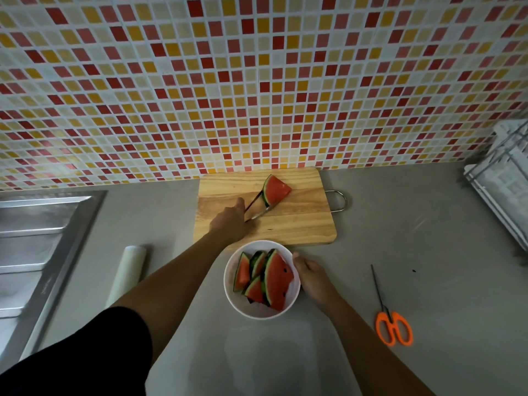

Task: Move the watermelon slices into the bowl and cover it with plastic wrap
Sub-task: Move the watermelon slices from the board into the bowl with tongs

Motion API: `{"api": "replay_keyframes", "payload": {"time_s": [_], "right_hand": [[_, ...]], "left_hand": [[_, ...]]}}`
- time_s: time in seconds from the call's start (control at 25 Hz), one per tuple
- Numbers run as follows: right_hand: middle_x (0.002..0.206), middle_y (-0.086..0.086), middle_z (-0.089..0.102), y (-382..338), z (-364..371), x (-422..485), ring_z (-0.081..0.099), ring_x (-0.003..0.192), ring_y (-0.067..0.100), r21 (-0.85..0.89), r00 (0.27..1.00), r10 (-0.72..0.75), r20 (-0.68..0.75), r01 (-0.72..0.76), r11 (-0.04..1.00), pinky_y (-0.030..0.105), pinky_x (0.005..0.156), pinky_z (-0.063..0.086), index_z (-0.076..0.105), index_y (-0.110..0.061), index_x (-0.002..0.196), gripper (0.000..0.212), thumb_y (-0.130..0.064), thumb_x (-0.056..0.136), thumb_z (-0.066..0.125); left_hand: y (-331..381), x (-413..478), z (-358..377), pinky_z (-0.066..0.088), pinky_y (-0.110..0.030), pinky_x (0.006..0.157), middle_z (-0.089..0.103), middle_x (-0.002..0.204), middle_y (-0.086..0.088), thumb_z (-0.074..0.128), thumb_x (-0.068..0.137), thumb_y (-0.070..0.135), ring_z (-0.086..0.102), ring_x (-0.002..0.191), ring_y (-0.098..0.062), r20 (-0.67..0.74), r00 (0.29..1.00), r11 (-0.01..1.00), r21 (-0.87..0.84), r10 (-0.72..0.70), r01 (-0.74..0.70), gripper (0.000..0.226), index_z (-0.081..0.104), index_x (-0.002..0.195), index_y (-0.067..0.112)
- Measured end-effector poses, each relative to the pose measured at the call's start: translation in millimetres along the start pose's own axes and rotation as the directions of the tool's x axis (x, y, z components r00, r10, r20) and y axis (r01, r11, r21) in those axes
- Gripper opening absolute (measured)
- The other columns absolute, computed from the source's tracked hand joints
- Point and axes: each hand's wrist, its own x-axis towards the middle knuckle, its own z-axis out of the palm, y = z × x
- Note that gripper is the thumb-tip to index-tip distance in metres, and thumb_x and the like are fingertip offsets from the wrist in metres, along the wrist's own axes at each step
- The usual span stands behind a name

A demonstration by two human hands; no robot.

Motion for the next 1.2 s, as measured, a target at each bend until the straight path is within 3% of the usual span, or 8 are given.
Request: {"api": "replay_keyframes", "payload": {"time_s": [0.24,0.52,0.68,0.88,1.08,1.2], "right_hand": [[0.092,0.01,0.072,-0.1,-1.2,-0.5,0.066,0.089,0.022,0.016,1.0,-0.009,0.023,0.009,1.0,0.039,0.089,0.05,0.071,-0.008,0.089,0.048,-0.04,0.098,0.037],[0.083,0.002,0.069,-1.9,-1.8,-1.5,0.065,0.083,0.017,0.02,0.999,0.002,0.037,-0.003,1.0,0.035,0.084,0.05,0.069,-0.015,0.084,0.043,-0.039,0.098,0.037],[0.084,0.005,0.069,-2.3,-3.1,-1.5,0.065,0.082,0.018,-0.011,0.999,-0.002,0.048,0.002,1.0,0.031,0.079,0.049,0.069,-0.011,0.086,0.046,-0.039,0.099,0.035],[0.08,0.003,0.067,-2.8,-3.4,-1.7,0.062,0.075,0.013,-0.024,0.999,-0.019,0.047,0.02,1.0,0.024,0.071,0.046,0.066,-0.017,0.075,0.044,-0.039,0.099,0.035],[0.082,0.003,0.069,-1.7,-4.2,-1.2,0.064,0.079,0.015,-0.035,0.998,-0.023,0.051,0.024,0.999,0.029,0.078,0.048,0.068,-0.017,0.08,0.045,-0.04,0.098,0.035],[0.082,0.001,0.069,-1.6,-4.5,-1.4,0.065,0.079,0.013,-0.041,0.999,-0.018,0.05,0.02,0.999,0.026,0.075,0.048,0.069,-0.016,0.082,0.046,-0.041,0.098,0.034]], "left_hand": [[-20.1,6.5,-2.7,0.043,-0.036,0.058,0.063,0.091,-0.013,0.048,0.092,0.041,0.054,0.07,-0.028,-0.08,0.997,0.999,0.043,0.005,-0.001,0.034,0.036,0.111,0.015],[-24.5,15.2,8.1,0.052,-0.046,0.073,0.063,0.104,-0.016,0.045,0.093,0.046,0.062,0.089,-0.038,-0.112,0.989,0.993,0.086,0.094,-0.085,0.042,0.037,0.114,0.011],[-17.4,24.8,13.8,0.044,-0.039,0.065,0.063,0.106,-0.015,0.044,0.093,0.045,0.062,0.09,-0.039,-0.172,0.979,0.991,0.092,0.107,-0.092,0.04,0.037,0.114,0.012],[-18.5,28.8,15.1,0.041,-0.037,0.062,0.064,0.103,-0.014,0.04,0.095,0.044,0.063,0.085,-0.036,-0.17,0.976,0.986,0.123,0.133,-0.112,0.036,0.035,0.114,0.014],[-16.6,27.8,13.4,0.042,-0.037,0.063,0.065,0.095,-0.015,0.045,0.093,0.042,0.062,0.084,-0.038,-0.15,0.983,0.995,0.006,0.104,-0.104,0.033,0.035,0.104,0.013],[-16.7,27.5,10.1,0.043,-0.035,0.062,0.06,0.086,-0.009,0.046,0.092,0.045,0.06,0.079,-0.033,-0.094,0.992,0.989,-0.112,0.083,-0.093,0.032,0.03,0.097,0.018]]}}
